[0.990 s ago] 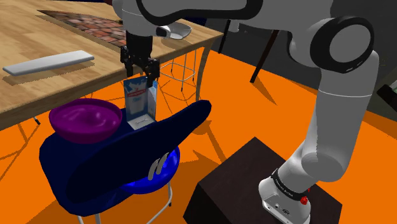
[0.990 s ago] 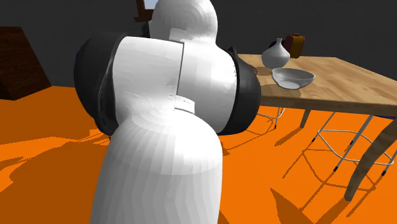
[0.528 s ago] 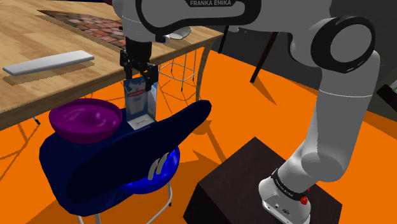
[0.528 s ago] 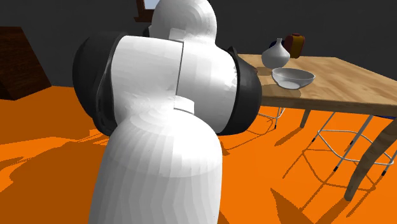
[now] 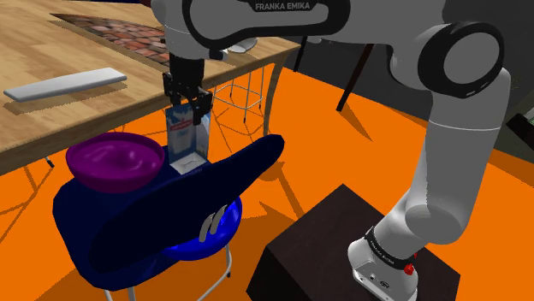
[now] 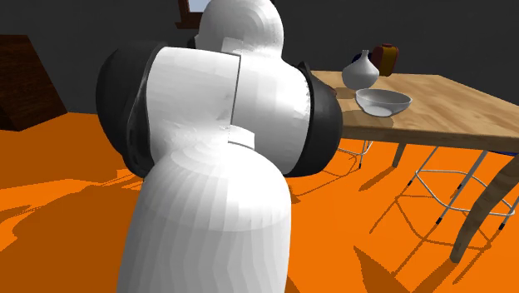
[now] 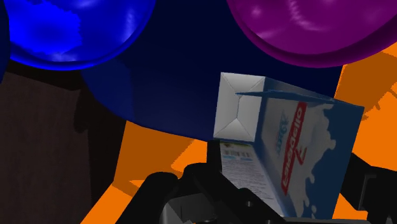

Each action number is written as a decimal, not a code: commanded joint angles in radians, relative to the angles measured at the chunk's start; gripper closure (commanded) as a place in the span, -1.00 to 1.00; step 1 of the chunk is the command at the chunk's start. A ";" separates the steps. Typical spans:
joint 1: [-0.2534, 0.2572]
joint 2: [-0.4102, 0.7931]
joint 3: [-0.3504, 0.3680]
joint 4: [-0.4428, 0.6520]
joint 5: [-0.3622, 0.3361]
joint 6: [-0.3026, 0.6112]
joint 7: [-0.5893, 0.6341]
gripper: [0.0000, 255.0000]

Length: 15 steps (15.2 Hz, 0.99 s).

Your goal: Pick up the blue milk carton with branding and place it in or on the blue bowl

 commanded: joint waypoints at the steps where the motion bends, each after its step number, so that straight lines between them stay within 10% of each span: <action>1: 0.001 0.013 -0.003 -0.003 -0.001 -0.001 -0.002 1.00; 15: 0.014 0.014 0.002 0.085 0.002 -0.087 -0.003 1.00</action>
